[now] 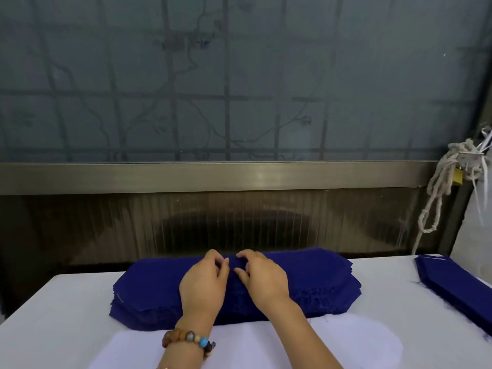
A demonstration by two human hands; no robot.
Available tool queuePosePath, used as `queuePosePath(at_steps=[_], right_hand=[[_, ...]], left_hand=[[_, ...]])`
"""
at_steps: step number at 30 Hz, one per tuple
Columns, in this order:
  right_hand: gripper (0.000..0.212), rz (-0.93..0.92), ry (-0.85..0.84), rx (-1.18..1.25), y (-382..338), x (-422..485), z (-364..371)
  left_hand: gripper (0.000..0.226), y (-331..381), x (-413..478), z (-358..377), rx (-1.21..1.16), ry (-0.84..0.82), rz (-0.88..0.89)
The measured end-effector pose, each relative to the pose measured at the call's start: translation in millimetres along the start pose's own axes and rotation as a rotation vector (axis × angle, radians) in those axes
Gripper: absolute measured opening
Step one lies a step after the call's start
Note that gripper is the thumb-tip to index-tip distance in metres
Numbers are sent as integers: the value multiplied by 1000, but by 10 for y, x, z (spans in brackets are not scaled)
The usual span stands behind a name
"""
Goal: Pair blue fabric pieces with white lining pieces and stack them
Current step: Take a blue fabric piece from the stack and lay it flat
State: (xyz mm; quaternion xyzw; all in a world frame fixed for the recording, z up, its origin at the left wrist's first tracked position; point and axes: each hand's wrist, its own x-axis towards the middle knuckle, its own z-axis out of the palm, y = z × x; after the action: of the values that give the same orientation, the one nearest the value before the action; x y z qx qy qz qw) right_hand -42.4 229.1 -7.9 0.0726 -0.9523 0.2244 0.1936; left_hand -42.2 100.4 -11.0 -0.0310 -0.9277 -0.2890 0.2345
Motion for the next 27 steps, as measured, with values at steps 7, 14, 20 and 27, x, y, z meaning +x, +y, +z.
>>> queuePosePath(at_steps=[7, 14, 20, 27], right_hand=[[48, 4, -11, -64, -4, 22, 31], [39, -11, -57, -66, 1, 27, -14], [34, -13, -2, -48, 0, -28, 7], [45, 3, -1, -80, 1, -14, 23]], left_hand=[[44, -3, -73, 110, 245, 79, 13], [46, -32, -29, 123, 341, -99, -7], [41, 2, -42, 63, 262, -81, -17], [31, -10, -49, -2, 233, 4, 39]])
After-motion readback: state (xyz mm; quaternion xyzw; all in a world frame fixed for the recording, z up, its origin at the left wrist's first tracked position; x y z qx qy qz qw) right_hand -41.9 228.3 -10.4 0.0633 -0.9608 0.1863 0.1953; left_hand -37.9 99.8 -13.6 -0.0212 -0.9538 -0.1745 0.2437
